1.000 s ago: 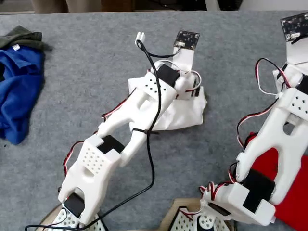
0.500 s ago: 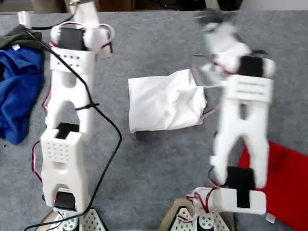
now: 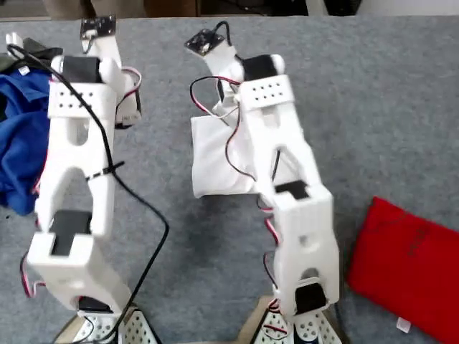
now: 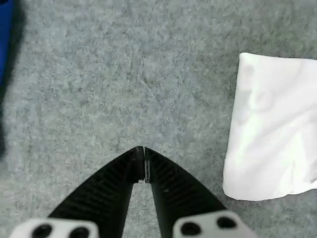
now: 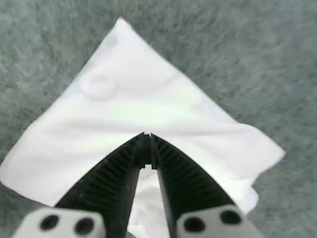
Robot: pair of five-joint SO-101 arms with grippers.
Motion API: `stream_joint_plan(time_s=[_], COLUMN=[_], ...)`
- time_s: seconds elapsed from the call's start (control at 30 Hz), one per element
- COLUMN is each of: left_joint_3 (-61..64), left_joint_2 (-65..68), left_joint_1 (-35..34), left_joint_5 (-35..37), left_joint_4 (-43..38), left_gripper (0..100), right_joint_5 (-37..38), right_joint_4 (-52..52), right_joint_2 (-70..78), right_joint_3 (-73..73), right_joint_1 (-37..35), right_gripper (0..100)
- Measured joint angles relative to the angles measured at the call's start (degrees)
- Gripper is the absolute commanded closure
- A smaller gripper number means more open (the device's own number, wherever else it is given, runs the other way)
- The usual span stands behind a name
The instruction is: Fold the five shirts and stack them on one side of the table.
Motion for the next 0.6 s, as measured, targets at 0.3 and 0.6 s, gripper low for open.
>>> stream_joint_plan(time_s=[0.3, 0.6], left_joint_3=[37.36, 46.33], left_joint_2=[-8.79, -8.35], left_joint_1=[-0.62, -0.62], left_joint_5=[0.18, 0.18], left_joint_4=[-33.93, -48.7], left_gripper=[98, 98], right_joint_5=[0.0, 2.2], right_joint_4=[8.35, 8.35], right_joint_2=[13.01, 13.01], right_joint_3=[-17.41, -10.81], right_joint_1=[0.0, 3.6], right_gripper=[99.3, 99.3])
